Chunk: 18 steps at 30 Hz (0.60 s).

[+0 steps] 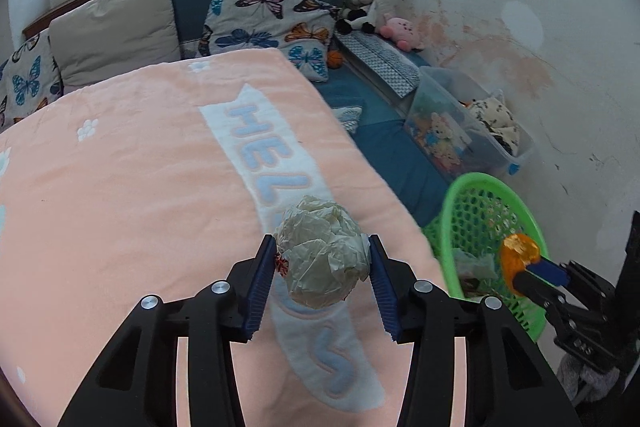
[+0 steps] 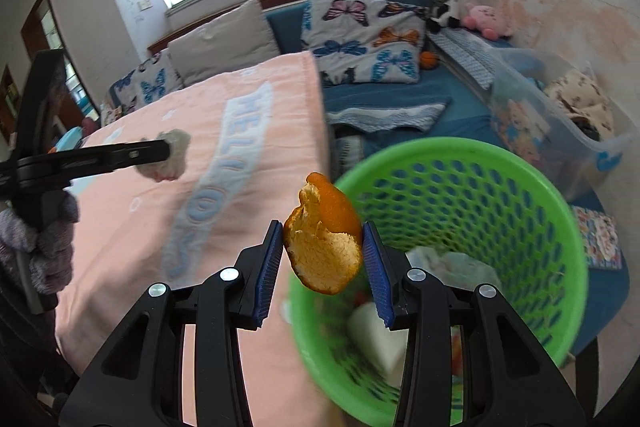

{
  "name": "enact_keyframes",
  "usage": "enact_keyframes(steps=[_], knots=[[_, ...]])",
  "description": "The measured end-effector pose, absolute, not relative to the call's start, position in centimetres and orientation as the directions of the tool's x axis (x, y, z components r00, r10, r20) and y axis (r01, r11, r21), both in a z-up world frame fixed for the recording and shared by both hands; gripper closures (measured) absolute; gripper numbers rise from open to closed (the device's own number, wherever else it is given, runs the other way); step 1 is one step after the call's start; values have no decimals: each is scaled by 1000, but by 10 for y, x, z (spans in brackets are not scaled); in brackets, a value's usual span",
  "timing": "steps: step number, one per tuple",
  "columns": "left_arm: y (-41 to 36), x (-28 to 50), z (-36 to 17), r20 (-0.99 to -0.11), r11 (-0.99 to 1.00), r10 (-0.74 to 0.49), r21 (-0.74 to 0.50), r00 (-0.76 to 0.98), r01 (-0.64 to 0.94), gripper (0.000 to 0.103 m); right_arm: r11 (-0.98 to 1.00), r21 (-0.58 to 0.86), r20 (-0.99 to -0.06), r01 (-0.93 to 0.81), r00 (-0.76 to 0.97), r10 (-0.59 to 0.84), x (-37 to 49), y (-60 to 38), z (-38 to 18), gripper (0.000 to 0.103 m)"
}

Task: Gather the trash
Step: 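Drop the orange peel and crumpled paper into the green basket, opening both tools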

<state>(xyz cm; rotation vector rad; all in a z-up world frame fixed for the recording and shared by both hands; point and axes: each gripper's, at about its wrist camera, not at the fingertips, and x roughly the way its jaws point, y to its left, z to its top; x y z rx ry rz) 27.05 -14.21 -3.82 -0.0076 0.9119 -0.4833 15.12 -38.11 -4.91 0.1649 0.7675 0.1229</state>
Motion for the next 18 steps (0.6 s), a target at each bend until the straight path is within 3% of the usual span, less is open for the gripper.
enact_keyframes(steps=[18], knots=[[-230, 227, -28, -753, 800, -491, -191, 438, 568, 58, 972, 168, -714, 163, 700, 6, 122, -466, -69, 59]])
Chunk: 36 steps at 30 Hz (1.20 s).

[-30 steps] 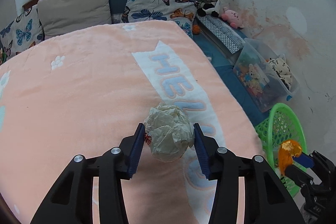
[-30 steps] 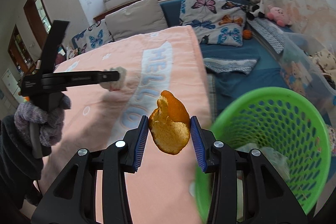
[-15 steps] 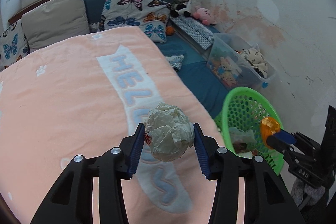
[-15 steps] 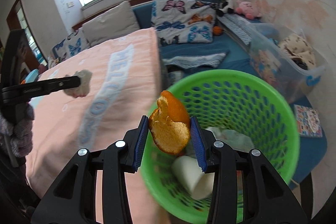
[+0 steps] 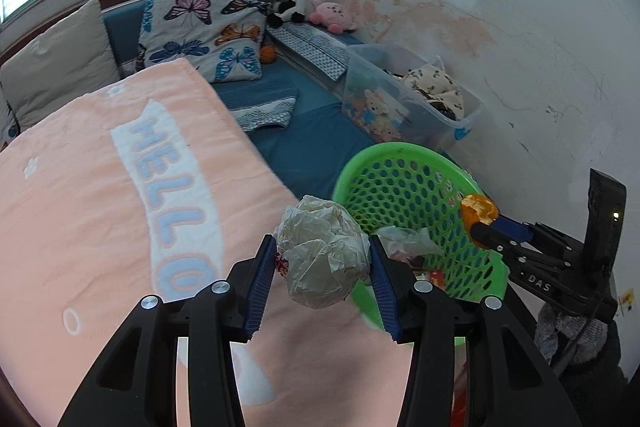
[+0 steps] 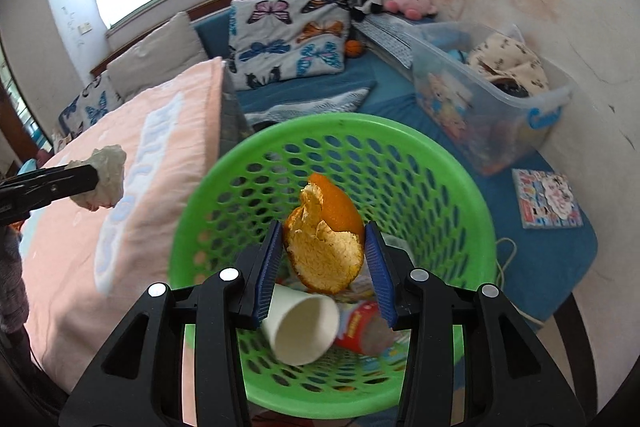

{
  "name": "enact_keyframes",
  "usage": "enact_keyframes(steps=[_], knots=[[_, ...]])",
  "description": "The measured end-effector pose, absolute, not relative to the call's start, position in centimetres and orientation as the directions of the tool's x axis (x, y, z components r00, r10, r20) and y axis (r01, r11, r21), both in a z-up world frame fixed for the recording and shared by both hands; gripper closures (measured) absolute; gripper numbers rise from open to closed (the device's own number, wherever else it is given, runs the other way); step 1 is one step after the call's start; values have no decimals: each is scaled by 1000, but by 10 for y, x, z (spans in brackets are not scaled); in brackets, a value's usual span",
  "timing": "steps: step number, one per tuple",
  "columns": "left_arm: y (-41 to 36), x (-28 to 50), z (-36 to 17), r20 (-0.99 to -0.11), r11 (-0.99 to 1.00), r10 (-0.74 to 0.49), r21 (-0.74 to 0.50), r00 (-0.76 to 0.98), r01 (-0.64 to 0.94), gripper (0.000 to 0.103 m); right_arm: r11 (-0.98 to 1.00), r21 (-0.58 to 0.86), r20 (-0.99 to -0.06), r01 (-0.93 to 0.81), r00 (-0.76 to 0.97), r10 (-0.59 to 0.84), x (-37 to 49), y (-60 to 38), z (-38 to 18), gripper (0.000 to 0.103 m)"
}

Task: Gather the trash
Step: 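Drop the orange peel and crumpled paper into the green basket, opening both tools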

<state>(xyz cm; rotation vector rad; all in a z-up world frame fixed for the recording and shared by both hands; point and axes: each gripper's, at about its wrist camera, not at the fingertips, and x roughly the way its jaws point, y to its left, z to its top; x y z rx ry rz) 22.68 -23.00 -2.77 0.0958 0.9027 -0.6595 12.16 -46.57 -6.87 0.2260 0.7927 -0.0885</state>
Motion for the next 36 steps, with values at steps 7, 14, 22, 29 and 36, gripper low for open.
enact_keyframes(steps=[7, 14, 22, 29, 36], knots=[[-263, 220, -31, -763, 766, -506, -181, 404, 617, 58, 958, 172, -728, 228, 684, -32, 117, -485, -77, 46], [-289, 220, -38, -778, 744, -505, -171, 375, 646, 58, 952, 175, -714, 252, 698, -54, 106, -491, -71, 37], [-308, 221, -56, -807, 733, -482, -158, 341, 662, 55, 943, 192, -698, 272, 714, -64, 91, -499, -65, 30], [-314, 220, -66, -818, 727, -476, -158, 324, 668, 48, 936, 214, -688, 279, 724, -58, 84, -502, -63, 28], [-309, 215, -66, -814, 725, -480, -157, 328, 671, 37, 936, 223, -681, 271, 731, -49, 77, -498, -61, 26]])
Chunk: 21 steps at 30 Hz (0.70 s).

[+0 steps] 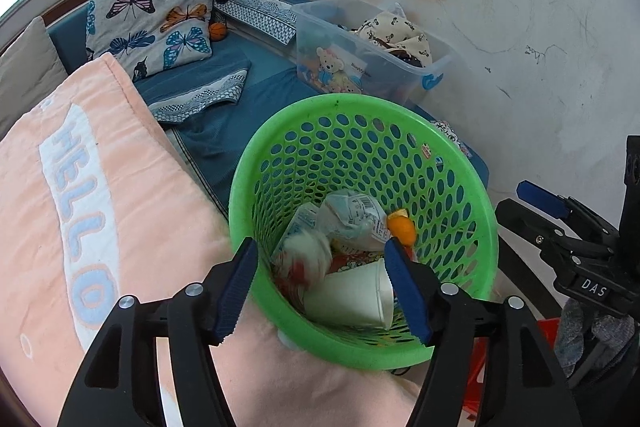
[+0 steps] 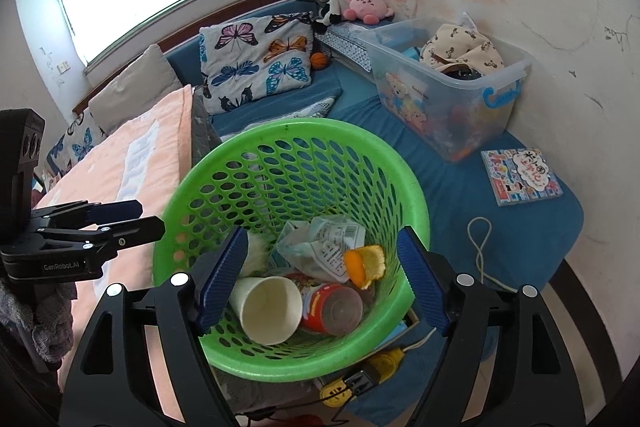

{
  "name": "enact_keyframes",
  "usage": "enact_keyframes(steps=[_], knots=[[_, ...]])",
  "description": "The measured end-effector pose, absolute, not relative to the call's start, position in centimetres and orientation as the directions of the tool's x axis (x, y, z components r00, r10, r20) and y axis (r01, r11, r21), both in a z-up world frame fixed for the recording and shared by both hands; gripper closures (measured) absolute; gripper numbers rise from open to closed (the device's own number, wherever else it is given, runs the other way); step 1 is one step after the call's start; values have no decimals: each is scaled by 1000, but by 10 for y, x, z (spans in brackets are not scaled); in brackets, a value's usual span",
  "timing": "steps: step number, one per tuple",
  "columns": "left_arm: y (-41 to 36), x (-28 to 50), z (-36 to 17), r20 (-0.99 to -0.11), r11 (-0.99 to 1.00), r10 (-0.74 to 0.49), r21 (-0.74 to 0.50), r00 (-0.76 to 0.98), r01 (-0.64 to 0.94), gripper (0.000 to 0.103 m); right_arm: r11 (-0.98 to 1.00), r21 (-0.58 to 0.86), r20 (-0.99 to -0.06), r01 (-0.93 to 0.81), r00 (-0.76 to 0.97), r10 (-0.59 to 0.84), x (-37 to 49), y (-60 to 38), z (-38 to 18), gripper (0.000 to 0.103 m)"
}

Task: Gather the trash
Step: 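Drop the orange peel and crumpled paper into the green basket, opening both tools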

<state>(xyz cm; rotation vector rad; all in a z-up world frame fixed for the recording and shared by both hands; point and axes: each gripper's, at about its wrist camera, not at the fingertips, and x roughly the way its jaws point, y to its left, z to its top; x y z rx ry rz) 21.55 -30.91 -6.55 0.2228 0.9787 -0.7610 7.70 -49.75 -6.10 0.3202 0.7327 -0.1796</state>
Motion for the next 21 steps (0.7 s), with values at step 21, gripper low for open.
enact_keyframes(steps=[21], knots=[[-200, 202, -32, -747, 845, -384, -48, 543, 532, 8, 967, 186, -665, 174, 747, -6, 85, -432, -44, 12]])
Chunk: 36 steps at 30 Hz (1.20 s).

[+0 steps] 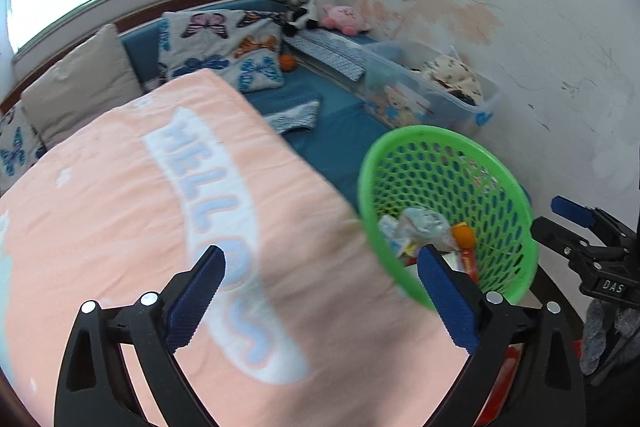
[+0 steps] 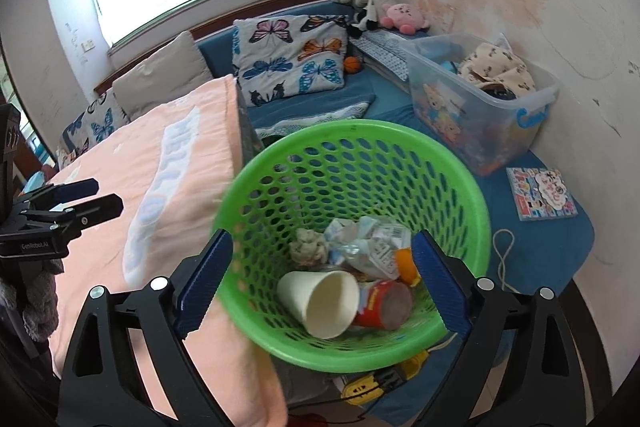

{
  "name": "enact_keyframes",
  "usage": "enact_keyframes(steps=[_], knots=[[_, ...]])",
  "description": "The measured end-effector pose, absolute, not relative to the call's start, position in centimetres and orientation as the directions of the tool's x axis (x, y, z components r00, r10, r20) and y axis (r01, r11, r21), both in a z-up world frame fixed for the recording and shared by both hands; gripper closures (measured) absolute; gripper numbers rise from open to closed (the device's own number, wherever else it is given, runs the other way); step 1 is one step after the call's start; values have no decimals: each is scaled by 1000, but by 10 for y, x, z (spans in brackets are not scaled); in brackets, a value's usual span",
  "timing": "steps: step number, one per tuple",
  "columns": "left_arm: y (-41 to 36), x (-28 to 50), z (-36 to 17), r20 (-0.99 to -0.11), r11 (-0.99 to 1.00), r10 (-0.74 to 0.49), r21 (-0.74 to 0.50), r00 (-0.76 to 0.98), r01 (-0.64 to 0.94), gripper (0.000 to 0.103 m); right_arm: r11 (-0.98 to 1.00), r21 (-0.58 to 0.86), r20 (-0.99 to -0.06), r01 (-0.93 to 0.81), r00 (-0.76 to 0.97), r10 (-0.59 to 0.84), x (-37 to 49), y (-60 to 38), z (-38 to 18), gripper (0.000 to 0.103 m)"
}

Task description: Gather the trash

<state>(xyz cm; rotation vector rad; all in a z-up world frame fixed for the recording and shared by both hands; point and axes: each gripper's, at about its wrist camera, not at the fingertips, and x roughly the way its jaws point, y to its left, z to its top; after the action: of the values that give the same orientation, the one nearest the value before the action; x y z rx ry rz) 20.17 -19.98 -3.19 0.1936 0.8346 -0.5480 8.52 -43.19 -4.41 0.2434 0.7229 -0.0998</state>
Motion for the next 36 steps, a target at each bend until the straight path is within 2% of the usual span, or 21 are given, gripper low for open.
enact_keyframes(steps=[4, 6, 23, 36], knots=[[-177, 197, -29, -741, 871, -344, -22, 577, 491, 7, 977, 139, -670, 161, 742, -27, 87, -413, -42, 10], [-166, 194, -28, -737, 883, -319, -3, 596, 469, 7, 982, 119, -672, 144, 740, -27, 87, -401, -41, 4], [-76, 157, -17, -680, 951, -201, 39, 705, 308, 7, 990, 97, -673, 104, 740, -12, 81, -332, -38, 4], [-41, 136, -15, -651, 974, -143, 42, 746, 223, 7, 994, 62, -654, 88, 756, -26, 74, -296, -30, 4]])
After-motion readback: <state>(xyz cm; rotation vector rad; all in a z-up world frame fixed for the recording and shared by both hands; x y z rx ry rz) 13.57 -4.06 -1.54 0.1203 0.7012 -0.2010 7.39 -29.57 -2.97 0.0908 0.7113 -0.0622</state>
